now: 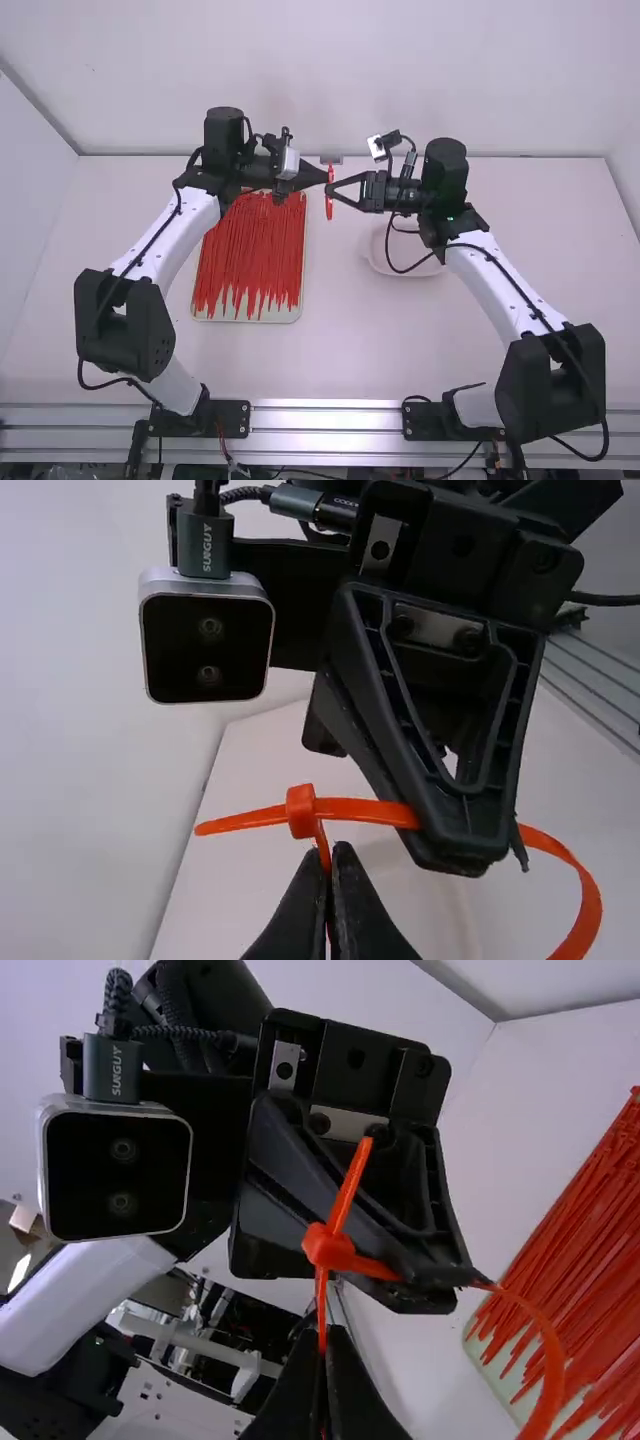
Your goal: Fasten the cable tie
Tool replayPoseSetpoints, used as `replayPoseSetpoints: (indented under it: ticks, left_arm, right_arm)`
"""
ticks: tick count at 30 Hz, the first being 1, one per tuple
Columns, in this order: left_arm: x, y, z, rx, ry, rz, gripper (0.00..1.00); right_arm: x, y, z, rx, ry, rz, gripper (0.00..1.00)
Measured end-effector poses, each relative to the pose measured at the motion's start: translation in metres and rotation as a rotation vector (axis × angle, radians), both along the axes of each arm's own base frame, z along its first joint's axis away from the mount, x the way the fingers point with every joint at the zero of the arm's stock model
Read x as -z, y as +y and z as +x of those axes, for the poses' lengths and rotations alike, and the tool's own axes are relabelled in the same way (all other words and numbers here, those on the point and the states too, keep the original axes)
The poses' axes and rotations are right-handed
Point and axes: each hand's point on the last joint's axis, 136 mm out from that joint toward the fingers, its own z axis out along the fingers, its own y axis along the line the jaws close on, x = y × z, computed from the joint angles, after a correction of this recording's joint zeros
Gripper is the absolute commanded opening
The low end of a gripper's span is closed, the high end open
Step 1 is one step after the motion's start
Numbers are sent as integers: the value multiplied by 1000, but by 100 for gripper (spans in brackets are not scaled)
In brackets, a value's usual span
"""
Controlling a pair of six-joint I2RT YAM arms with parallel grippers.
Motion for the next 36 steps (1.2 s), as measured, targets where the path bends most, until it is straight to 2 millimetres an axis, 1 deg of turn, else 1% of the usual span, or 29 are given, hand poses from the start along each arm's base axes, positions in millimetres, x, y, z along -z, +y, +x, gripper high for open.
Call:
replayPoseSetpoints:
  ticks: [23,28,36]
  left_arm:
    - [0,-2,-6,28,21,-6,2]
    - [1,-2,-7,31,35,-5,2]
    - [1,-7,-11,48,32,-7,2]
  right_arm:
    - [-3,-3,5,22,-12,4,0]
    - [-3,-7,7,30,-9,7,0]
    - [-7,-9,8,29,-30,16,0]
